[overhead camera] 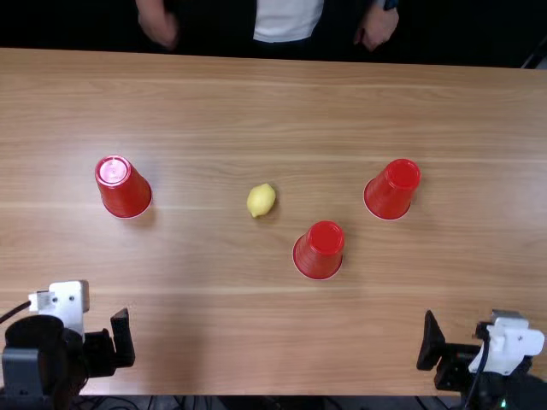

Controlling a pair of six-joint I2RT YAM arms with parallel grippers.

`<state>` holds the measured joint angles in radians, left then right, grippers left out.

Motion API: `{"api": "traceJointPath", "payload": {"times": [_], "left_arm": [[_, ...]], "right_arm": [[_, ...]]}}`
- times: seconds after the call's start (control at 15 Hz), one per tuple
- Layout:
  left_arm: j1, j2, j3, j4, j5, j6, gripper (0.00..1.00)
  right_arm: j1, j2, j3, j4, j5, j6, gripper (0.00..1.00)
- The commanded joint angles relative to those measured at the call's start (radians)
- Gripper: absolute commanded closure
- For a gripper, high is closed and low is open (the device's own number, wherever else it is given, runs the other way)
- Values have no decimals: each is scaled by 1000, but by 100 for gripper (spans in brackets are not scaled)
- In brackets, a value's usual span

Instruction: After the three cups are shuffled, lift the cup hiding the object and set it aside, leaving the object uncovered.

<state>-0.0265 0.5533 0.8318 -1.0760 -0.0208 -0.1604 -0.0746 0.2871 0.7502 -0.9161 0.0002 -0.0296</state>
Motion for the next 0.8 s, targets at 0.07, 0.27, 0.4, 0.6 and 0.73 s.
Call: {"api": "traceJointPath", "payload": {"times": [0.07,0.27,0.4,0.6,0.73], "left_arm": [[7,-105,-103,60,-3,-18,0],[37,-311,-247,122,-5,-18,0],[103,-497,-369,192,-27,-14,0],[160,-553,-462,270,-12,-11,0],[157,-553,-500,360,-11,-7,0]], "right_arm": [[-8,-141,-68,-4,5,-9,0],[-5,-272,-158,-20,5,-9,0],[-7,-287,-190,-77,5,-11,0],[-7,-287,-193,-55,5,-11,0],[-8,-287,-195,17,5,-9,0]]}}
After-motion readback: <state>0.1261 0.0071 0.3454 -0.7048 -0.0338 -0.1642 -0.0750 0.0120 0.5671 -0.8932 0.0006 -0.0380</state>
